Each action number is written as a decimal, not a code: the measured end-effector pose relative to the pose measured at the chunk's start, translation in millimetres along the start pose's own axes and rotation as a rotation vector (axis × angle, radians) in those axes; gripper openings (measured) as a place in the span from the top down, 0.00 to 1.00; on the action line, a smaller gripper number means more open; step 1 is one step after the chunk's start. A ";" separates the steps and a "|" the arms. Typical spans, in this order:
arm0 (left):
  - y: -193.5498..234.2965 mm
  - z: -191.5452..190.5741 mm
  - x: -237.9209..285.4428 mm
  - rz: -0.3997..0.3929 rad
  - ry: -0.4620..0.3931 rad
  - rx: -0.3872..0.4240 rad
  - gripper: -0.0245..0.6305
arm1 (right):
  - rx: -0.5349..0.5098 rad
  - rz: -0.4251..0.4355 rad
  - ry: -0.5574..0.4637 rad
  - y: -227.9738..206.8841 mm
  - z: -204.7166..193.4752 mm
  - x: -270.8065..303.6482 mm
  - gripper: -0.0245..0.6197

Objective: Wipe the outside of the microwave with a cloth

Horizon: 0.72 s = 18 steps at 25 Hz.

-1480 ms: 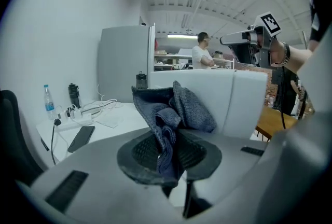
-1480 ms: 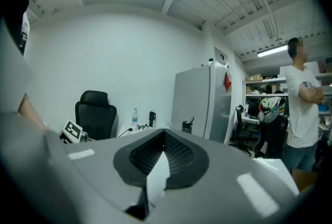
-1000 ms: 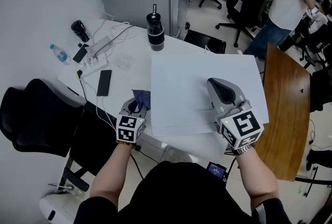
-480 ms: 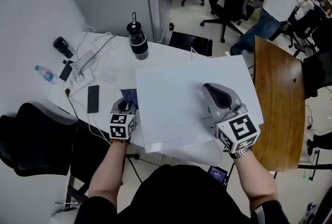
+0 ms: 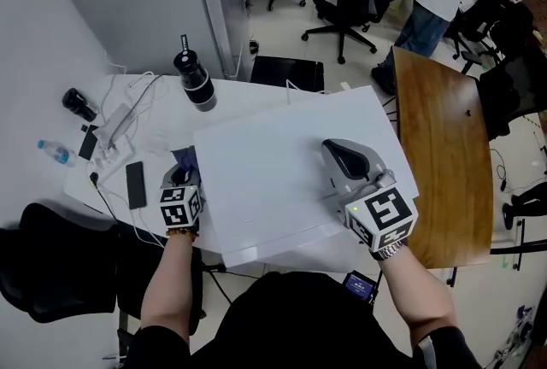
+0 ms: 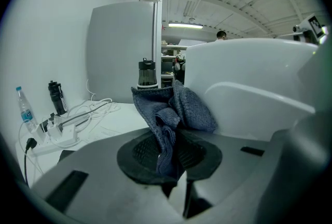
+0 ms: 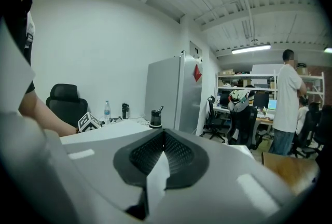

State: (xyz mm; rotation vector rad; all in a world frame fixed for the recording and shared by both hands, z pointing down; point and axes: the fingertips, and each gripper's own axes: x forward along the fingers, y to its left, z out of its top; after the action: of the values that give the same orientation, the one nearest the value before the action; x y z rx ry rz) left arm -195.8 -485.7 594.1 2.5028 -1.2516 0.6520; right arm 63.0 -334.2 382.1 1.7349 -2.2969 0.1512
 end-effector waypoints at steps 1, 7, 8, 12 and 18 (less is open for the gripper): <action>1.0 1.7 1.9 0.004 0.000 -0.005 0.87 | 0.001 -0.006 0.002 -2.2 -0.8 -2.1 0.96; 10.4 15.8 -8.9 0.045 -0.020 -0.024 0.87 | 0.016 -0.018 0.002 -11.4 -2.1 -12.8 0.96; 10.2 19.9 -14.1 0.051 -0.029 -0.028 0.87 | 0.018 -0.018 0.002 -12.4 -1.2 -15.8 0.96; 5.8 39.6 -42.7 0.080 -0.074 -0.032 0.87 | 0.021 -0.007 -0.001 -12.5 2.6 -31.5 0.96; -14.7 68.2 -107.6 0.149 -0.183 -0.025 0.86 | 0.027 0.032 -0.021 -7.4 -2.0 -64.9 0.96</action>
State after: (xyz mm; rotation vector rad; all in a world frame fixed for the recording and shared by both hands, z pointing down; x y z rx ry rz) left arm -221.9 -432.3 480.5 2.5129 -1.5127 0.4433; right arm 86.9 -275.4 366.3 1.7210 -2.3490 0.1717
